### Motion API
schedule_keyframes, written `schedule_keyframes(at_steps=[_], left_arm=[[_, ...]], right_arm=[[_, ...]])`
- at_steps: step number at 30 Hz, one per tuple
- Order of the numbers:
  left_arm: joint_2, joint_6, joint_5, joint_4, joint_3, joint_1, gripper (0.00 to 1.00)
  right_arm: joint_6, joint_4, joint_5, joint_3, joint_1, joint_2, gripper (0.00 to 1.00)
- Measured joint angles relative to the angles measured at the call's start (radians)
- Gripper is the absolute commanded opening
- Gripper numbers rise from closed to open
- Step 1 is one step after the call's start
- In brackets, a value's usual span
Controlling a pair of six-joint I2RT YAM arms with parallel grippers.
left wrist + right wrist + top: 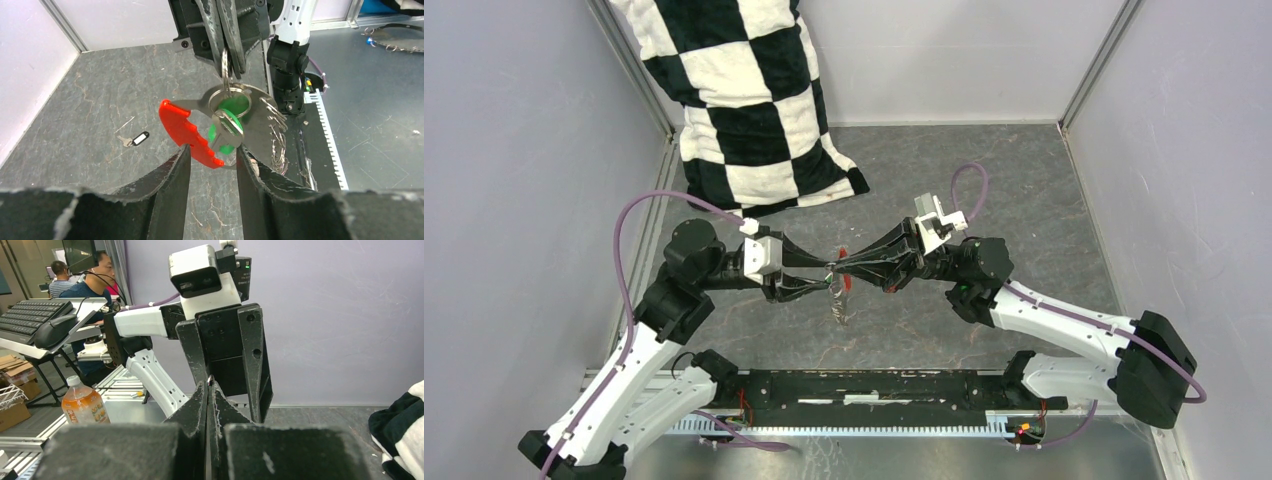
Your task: Put the keys on the keyring
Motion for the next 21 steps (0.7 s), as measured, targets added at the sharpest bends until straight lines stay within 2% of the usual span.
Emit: schedule_keyframes(at_steps=[5, 9, 15, 17, 19, 21], left_arm=[[0.012, -0.083, 0.013, 0.097, -0.013, 0.000, 0.30], [0.012, -0.132, 0.034, 0.156, -0.017, 0.000, 0.11], [0.005, -0.139, 0.047, 0.173, -0.017, 0.000, 0.08], [0.002, -0.139, 0.053, 0.173, -0.017, 0.000, 0.15], [0.002, -0.138, 0.056, 0.169, -0.017, 0.000, 0.45], [0.002, -0.122, 0.059, 0.150, -0.014, 0.000, 0.69]], right_arm=[[-0.002, -0.003, 0.000, -0.001, 0.000, 0.003, 0.00], [-0.009, -0.008, 0.000, -0.002, 0.000, 0.003, 0.00], [-0.025, -0.034, 0.002, -0.003, 0.000, 0.003, 0.00], [-0.027, -0.037, 0.001, -0.004, 0.000, 0.003, 0.00], [-0.029, -0.039, 0.002, -0.005, 0.000, 0.001, 0.00], [-0.033, -0.046, 0.002, -0.007, 0.000, -0.003, 0.00]])
